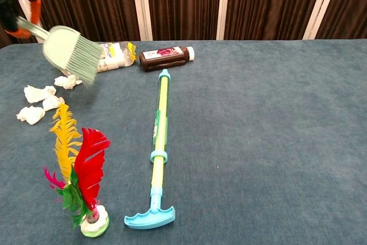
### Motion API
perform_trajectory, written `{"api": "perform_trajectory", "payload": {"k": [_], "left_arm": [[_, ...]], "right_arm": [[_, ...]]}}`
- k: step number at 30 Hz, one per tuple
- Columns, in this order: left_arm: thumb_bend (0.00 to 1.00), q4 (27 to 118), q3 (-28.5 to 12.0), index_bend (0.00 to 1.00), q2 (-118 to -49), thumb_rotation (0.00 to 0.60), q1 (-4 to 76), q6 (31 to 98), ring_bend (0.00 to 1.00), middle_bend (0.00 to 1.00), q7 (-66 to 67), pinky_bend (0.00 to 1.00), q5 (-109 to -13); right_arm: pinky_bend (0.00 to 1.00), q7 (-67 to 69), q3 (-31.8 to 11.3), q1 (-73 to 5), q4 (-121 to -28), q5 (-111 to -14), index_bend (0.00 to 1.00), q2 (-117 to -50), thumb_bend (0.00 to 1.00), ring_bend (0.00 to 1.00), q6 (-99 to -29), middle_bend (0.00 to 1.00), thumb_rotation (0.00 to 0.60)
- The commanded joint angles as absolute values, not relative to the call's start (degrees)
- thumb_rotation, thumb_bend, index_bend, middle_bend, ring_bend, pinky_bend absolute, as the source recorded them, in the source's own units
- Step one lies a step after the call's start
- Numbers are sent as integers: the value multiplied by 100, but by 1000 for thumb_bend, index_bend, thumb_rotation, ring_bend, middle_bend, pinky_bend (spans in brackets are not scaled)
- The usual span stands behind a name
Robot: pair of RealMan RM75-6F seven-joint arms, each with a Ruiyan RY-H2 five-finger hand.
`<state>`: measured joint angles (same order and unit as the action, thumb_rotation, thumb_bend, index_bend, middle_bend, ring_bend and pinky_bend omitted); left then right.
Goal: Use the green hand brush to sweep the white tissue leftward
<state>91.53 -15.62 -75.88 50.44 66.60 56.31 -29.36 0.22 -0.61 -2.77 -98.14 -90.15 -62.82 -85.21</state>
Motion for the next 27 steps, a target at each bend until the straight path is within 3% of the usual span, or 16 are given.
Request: {"api": "perform_trajectory", "payload": {"k": [1,8,16,20,27], "left_arm": [[722,8957,-1368,819,-7964,600,5166,6655,1000,1000,5769,1000,-2809],[722,8716,-926,819,-8119,600,5034,6733,1000,1000,5903,1000,-2832],[722,8491,-542,819,-7071,600,4245,6534,1000,1000,5252,1000,-2619],[722,8480,-552,819,-6692,600,3983,6447,1000,1000,4697,1000,-2889],[722,8980,-838,819,-6323,600,3550,6747,1000,1000,3052,1000,-4254]], "right_arm": [[0,32,-61,-271,-9809,-9012,0,-6281,376,0,-8526,0,600],[0,50,-61,-254,-9800,-8984,0,-6263,376,0,-8536,0,600],[0,-68,-45,-240,-9799,-9052,0,-6285,376,0,-8580,0,600],[0,-110,-40,-239,-9812,-9072,0,-6297,376,0,-8587,0,600],[0,-194,-52,-249,-9812,-9082,0,-6335,376,0,-8589,0,600]]}}
